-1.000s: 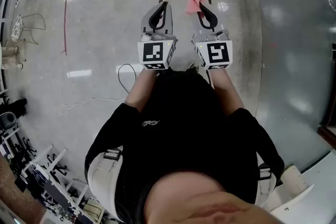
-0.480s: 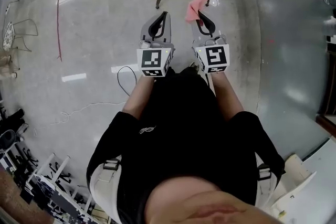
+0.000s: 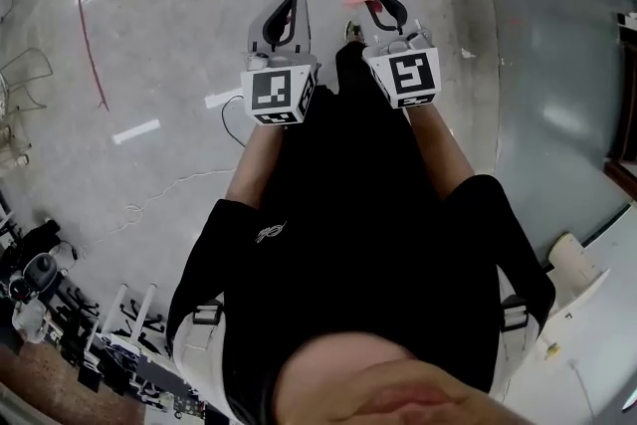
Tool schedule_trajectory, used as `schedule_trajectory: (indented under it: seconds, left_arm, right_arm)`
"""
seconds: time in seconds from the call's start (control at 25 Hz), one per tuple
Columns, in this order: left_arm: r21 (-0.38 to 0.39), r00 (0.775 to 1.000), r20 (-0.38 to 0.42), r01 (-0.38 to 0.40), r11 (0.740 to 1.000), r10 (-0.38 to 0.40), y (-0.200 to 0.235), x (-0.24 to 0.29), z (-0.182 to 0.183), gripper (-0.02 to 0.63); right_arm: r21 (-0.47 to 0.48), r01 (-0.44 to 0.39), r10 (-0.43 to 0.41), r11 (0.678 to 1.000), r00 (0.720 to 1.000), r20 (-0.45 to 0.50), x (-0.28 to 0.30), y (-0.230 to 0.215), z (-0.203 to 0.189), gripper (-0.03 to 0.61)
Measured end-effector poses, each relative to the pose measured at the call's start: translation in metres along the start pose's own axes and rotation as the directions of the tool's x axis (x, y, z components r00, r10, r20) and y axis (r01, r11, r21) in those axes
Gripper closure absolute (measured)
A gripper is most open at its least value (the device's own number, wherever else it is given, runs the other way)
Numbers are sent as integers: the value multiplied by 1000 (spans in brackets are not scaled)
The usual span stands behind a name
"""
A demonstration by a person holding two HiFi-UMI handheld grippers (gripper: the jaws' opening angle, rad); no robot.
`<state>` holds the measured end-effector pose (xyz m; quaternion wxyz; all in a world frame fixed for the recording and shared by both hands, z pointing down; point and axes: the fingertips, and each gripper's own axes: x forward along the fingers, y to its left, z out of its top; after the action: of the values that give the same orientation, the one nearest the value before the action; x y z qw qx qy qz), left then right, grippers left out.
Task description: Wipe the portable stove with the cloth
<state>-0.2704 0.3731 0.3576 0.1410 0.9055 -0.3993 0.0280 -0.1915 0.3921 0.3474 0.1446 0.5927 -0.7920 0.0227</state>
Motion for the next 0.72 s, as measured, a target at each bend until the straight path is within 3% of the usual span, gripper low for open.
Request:
schedule_trajectory:
  seconds: [0.24, 0.72]
  left_arm:
    - [31, 999, -21, -38, 999, 38, 11, 31, -4, 614]
    - [76, 993, -66, -95, 993, 100, 31, 171, 11, 614]
  right_arm:
    - [9, -44, 44, 999, 998, 34, 29, -22, -5, 538]
    - [2, -186, 186, 983, 982, 24, 131, -126, -14, 538]
